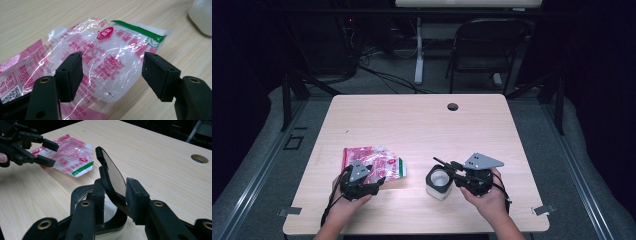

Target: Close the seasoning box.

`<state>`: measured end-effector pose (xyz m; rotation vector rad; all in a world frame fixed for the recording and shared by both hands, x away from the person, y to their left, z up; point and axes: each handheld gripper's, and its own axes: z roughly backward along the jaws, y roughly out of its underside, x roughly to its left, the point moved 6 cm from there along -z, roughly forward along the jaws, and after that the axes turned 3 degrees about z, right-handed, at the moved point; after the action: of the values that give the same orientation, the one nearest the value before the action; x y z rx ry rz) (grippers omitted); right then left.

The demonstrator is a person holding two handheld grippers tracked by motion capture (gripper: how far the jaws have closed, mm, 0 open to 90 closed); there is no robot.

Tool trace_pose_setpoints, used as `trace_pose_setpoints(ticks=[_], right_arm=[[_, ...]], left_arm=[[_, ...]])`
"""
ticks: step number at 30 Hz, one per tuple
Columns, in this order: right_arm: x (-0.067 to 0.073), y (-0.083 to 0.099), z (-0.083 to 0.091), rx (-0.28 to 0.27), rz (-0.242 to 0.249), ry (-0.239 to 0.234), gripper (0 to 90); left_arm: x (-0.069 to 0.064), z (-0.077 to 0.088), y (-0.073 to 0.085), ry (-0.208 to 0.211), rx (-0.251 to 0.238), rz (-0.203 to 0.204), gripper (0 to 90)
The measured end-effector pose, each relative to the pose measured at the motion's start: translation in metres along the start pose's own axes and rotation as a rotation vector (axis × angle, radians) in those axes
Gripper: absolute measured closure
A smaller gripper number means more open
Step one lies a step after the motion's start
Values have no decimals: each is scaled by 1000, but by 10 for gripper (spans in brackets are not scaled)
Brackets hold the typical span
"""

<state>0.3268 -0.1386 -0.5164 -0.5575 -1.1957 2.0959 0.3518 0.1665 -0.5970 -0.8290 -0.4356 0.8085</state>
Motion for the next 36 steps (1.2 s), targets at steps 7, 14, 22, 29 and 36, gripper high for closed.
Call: trace_pose_setpoints(ticks=[7,14,22,29,36], right_arm=[[5,4,-3,-6,11,1,639],[9,6,-4,-12,22,2,614],[12,9,-5,-16,36,7,572],[14,12,-8,-17,35,1,533],[16,16,-10,-12,49,6,470]], left_arm=[[2,1,1,-8,5,-4,339],[2,1,0,-9,-1,2,339],[4,3,0,-11,-10,8,340],[4,2,0,-15,-10,17,341],[4,2,0,-14,-9,17,341]])
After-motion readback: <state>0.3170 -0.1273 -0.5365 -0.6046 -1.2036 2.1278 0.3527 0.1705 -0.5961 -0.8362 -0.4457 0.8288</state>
